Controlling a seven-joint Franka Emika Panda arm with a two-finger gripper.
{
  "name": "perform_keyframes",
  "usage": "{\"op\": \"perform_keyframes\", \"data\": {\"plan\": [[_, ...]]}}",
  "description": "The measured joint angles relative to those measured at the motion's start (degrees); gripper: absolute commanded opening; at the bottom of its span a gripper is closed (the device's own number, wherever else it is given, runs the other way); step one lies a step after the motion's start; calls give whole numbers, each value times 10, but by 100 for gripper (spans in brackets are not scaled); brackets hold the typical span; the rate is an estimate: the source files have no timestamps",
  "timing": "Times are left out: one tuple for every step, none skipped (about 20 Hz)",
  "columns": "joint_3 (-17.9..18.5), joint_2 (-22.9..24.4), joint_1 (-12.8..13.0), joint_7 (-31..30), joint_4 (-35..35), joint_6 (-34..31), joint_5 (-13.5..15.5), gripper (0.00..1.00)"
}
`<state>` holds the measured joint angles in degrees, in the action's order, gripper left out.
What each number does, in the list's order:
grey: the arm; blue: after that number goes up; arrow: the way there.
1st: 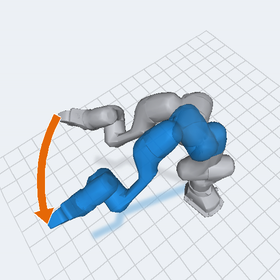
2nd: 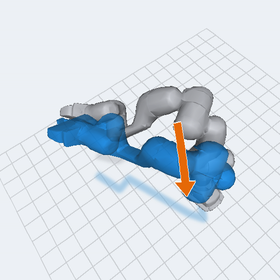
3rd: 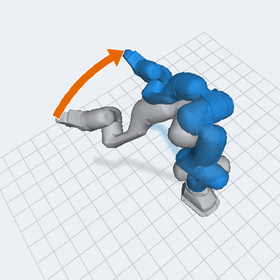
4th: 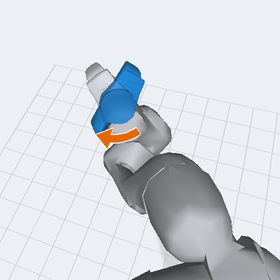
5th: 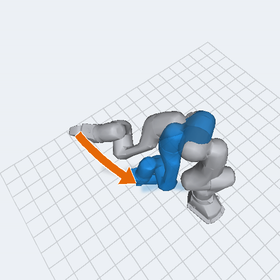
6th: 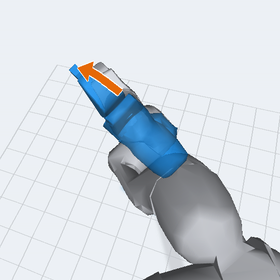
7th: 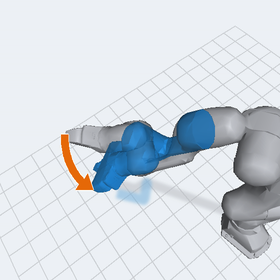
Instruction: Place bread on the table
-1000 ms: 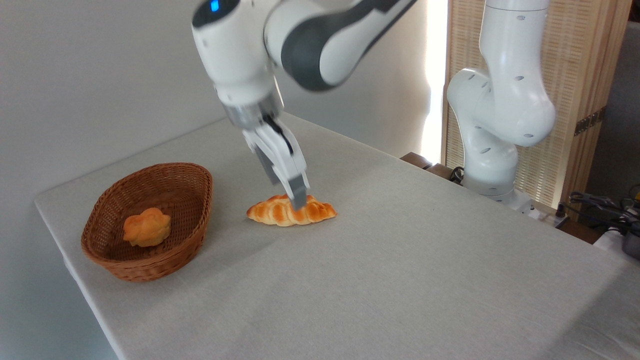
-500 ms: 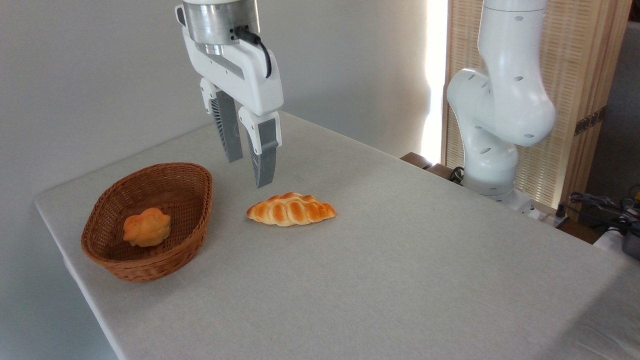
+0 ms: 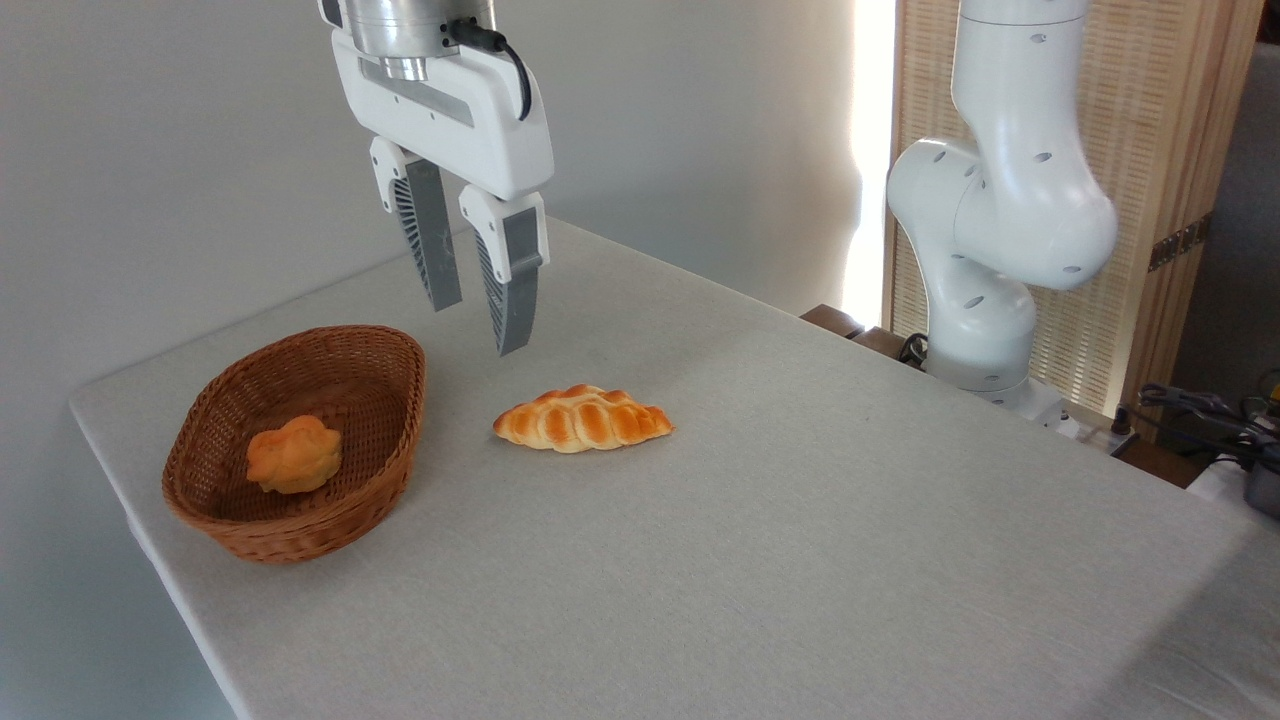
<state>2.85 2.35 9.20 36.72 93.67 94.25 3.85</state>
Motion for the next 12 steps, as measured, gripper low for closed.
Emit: {"op": "perform_keyframes", "data": {"plan": [[0, 0, -3, 0, 0, -2, -1, 100], [0, 0, -9, 0, 0, -4, -5, 100], [1, 0, -12, 0, -1, -5, -9, 100], [2, 0, -19, 0, -1, -5, -18, 100], [4, 0, -24, 0, -2, -5, -23, 100], [5, 0, -26, 0, -3, -5, -24, 100], [6, 0, -28, 1, -3, -6, -26, 100], [6, 0, -29, 1, -4, -6, -27, 100], [6, 0, -29, 1, -4, -6, -28, 100], [6, 0, -30, 1, -5, -6, -28, 100], [6, 0, -31, 1, -5, -6, -28, 100], [5, 0, -34, 1, -5, -6, -28, 100]]}}
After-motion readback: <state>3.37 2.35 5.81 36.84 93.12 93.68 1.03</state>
